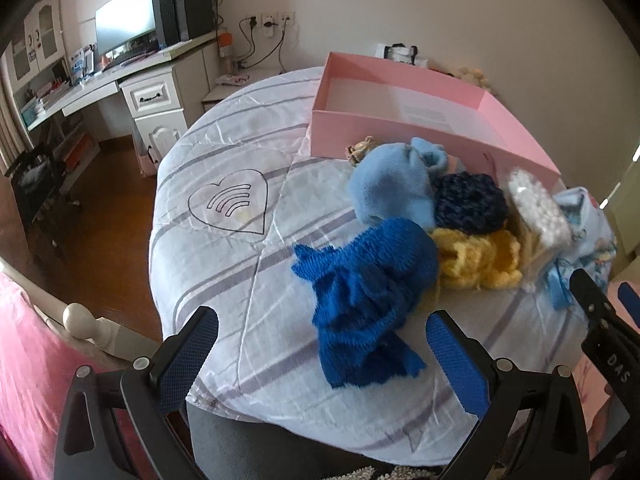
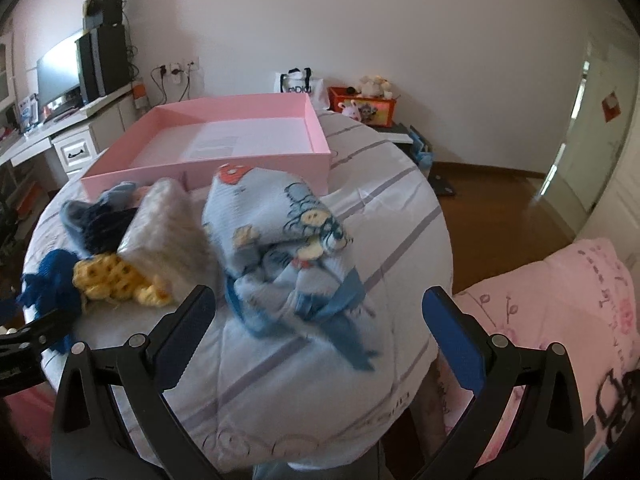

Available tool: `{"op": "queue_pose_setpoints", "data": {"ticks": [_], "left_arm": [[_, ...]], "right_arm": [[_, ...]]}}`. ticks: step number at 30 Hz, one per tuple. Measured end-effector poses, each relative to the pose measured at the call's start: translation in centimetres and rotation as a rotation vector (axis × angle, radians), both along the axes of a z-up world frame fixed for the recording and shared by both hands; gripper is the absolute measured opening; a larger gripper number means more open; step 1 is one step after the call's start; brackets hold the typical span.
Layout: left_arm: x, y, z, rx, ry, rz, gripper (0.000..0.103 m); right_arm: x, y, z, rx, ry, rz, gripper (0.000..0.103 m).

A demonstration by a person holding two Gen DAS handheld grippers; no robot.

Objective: Organize soft objects
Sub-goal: 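Lower the left tool onto the blue knitted hat while the right tool lowers onto the printed baby cloth, then close the left tool on the blue hat while the right tool grips the printed cloth and lifts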

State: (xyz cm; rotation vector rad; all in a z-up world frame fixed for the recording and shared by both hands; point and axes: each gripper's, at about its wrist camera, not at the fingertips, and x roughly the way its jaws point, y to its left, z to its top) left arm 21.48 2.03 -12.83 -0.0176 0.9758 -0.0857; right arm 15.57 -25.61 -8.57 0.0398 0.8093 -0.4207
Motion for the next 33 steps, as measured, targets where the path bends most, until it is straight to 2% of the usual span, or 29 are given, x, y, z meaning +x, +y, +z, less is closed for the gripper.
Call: {"op": "queue_pose_setpoints", "data": {"ticks": [1, 3, 7, 9, 10, 15, 17, 21, 33], "left_arm": [[0.4, 0.0, -0.3, -0.002, 0.006, 0.0, 0.101], [1.1, 0.0, -0.7, -0.004, 0.015, -0.006, 0.092], [2.4, -0.5, -1.5, -0.022, 0.047, -0.037, 0.078], [2.8, -0.7, -1.8, -0.029, 0.052, -0.038, 0.073], [3.0, -0.7, -1.7, -0.033, 0.052, -0.038, 0.071], [3.3, -0.7, -1.4, -0.062, 0.049, -0.043, 0.038], [3.1, -0.6, -1.3, -0.059, 0.05, -0.043, 0.032], [2.6, -0.6, -1.0, -0.059, 0.046, -0.039, 0.028], [0.3, -0.9, 1.4, -0.045, -0.002, -0.028, 0.027]], "right_arm": [[0.2, -0.2, -0.2, 0.001, 0.005, -0.002, 0.103], [1.0, -0.5, -0.7, 0.009, 0.021, -0.002, 0.103], [1.9, -1.0, -1.6, 0.054, 0.038, 0.018, 0.095], [2.1, -1.0, -1.9, 0.08, 0.041, 0.044, 0.088], [2.2, -1.0, -2.1, 0.09, 0.049, 0.063, 0.077], [2.5, -0.6, -2.3, 0.085, 0.071, 0.095, 0.07], [2.3, -0.8, -2.2, 0.105, 0.069, 0.098, 0.064], [1.8, -0.9, -2.0, 0.123, 0.064, 0.095, 0.062], [-0.5, 0.0, 0.4, 0.111, 0.004, 0.101, 0.06]]}}
